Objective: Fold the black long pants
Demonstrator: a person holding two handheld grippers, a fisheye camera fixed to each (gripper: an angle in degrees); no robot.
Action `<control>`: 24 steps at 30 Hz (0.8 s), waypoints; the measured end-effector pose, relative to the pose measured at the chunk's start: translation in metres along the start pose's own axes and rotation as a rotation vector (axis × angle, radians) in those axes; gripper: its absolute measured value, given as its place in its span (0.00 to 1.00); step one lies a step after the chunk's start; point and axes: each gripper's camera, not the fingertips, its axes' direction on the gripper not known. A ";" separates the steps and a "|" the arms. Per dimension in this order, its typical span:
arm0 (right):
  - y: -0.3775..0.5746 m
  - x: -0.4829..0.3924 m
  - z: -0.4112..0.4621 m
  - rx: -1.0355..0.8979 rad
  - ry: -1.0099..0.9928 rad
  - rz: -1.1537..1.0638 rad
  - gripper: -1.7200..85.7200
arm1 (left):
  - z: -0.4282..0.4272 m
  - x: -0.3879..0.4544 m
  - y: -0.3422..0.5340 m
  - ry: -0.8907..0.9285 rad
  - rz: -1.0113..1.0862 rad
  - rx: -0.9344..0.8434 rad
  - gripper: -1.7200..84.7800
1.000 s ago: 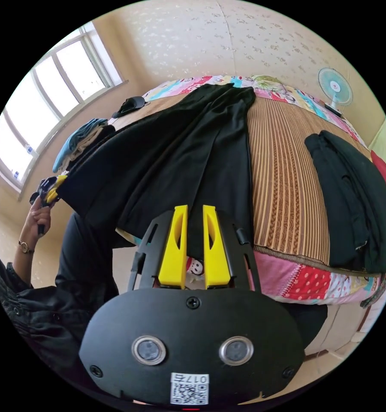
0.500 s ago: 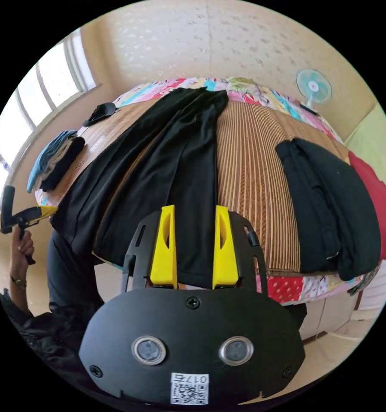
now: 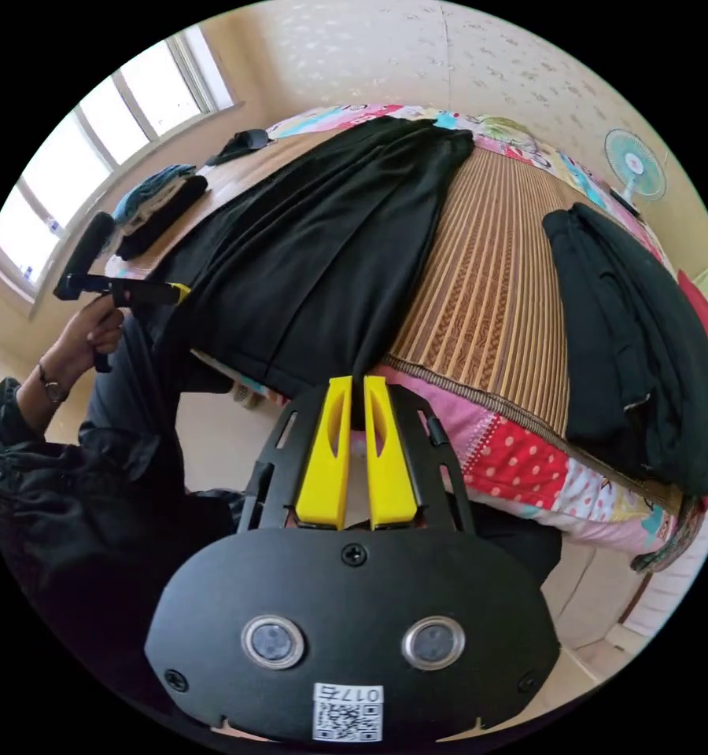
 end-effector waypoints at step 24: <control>0.006 -0.005 0.000 0.158 -0.586 -0.198 0.06 | 0.028 0.043 -0.051 0.596 0.097 -0.162 0.21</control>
